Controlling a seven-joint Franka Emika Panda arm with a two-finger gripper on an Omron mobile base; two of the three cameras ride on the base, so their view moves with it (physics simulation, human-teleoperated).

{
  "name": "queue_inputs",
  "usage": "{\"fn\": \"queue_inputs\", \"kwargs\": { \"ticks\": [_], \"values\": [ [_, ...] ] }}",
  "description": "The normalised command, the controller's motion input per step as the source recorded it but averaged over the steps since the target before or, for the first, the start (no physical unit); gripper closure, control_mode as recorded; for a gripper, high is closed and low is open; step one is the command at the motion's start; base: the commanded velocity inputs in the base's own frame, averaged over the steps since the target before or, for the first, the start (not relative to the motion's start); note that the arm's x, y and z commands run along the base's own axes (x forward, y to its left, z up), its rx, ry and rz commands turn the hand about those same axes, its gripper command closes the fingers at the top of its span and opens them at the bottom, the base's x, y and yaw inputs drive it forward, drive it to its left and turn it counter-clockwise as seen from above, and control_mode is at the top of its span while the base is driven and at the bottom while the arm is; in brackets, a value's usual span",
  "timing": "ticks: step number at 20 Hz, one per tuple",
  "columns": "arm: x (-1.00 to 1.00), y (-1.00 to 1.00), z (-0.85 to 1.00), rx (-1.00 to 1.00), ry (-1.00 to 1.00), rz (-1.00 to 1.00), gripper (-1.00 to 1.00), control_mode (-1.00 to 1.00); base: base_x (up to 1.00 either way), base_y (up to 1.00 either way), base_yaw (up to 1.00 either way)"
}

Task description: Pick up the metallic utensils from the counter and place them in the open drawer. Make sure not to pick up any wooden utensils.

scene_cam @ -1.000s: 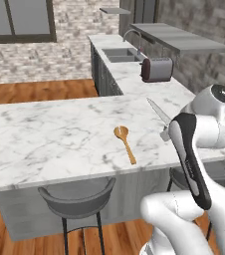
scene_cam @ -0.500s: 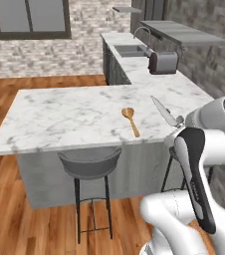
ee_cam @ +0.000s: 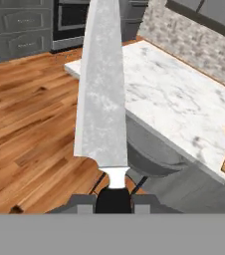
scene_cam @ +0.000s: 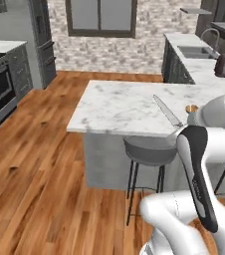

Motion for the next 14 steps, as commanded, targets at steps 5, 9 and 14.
{"fn": "queue_inputs", "kwargs": {
  "ticks": [5,9,14],
  "values": [
    [0.00,0.00,0.00,0.00,0.00,0.00,1.00,1.00,0.00,0.41,0.78],
    [0.00,0.00,0.00,0.00,0.00,0.00,1.00,1.00,0.01,0.59,0.66],
    [0.00,0.00,0.00,0.00,0.00,0.00,1.00,1.00,0.20,0.47,0.60]
  ]
}}
